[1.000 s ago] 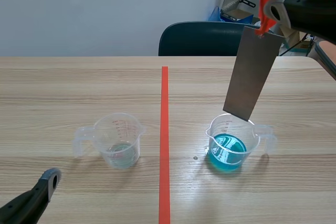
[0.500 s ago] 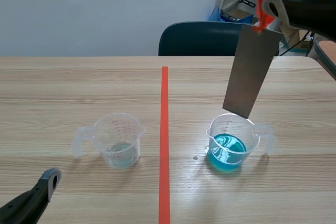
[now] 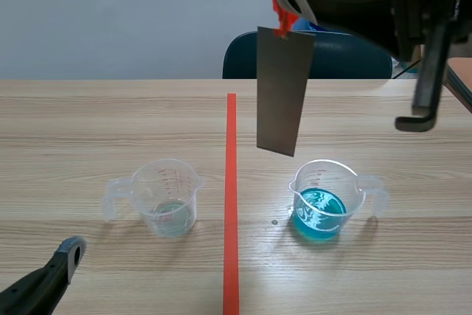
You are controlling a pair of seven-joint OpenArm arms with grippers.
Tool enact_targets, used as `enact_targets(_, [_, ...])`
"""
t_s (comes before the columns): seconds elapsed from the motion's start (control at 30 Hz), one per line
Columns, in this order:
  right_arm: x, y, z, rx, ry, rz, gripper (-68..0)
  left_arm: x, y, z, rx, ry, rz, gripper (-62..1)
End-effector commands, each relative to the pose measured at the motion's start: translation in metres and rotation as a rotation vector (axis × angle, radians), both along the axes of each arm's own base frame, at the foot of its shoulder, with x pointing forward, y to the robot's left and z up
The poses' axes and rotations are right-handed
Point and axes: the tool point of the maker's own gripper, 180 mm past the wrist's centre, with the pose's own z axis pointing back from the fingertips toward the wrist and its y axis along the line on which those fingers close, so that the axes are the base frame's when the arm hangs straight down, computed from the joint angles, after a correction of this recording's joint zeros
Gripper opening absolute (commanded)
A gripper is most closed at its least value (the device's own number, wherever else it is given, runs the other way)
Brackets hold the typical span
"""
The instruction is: Do the redox reaction experiment
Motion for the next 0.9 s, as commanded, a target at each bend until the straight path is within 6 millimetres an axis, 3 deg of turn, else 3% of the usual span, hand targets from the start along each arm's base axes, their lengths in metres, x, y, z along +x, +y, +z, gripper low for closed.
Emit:
enact_targets(0.0, [0.004,0.004,0.004,0.012,-0.010,0.010,-66.7,0.005,-0.003,0.013,-0.021,-0.048,0.006,1.4])
enact_targets(0.57, [0.020,0.083,-0.008,0.030,0.049,0.188,-66.7,0.005,-0.003,0.013,-0.021,-0.048,0.006,1.4])
enact_targets(0.87, [0.020,0.113,-0.006,0.033,0.062,0.262,-66.7,0.005,-0.003,0.013,-0.021,-0.048,0.006,1.4])
